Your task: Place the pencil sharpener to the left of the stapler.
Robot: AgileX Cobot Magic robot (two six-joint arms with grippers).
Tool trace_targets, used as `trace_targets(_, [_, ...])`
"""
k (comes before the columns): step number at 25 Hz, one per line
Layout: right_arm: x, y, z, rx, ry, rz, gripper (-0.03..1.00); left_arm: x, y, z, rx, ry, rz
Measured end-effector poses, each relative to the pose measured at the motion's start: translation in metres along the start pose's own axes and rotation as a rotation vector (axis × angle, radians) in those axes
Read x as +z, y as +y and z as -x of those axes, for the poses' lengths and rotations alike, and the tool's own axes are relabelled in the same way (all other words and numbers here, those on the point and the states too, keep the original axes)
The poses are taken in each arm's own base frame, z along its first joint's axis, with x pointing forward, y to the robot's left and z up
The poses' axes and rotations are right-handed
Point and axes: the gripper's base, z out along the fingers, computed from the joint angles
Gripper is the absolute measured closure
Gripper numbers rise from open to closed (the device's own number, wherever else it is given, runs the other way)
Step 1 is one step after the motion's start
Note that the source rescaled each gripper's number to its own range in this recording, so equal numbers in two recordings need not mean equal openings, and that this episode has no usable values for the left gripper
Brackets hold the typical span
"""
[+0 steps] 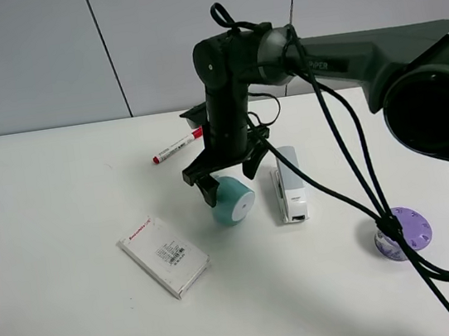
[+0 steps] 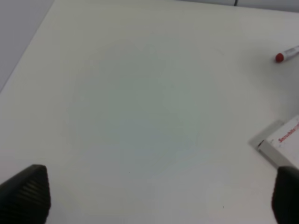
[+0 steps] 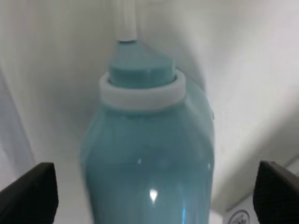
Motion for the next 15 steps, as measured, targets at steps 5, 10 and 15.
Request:
trace_targets(5, [-0.03,0.001,-0.003,-0.016,-0.063,-0.024,0.36,0.0,0.0,0.0,0.0,0.0,0.0])
trace_targets(10, [-0.07,0.004,-0.011,-0.032,-0.15,-0.052,0.36,0.0,0.0,0.0,0.0,0.0,0.0])
trace_targets(15, [-0.12,0.009,-0.025,-0.026,-0.263,-0.058,0.36,0.0,0.0,0.0,0.0,0.0,0.0])
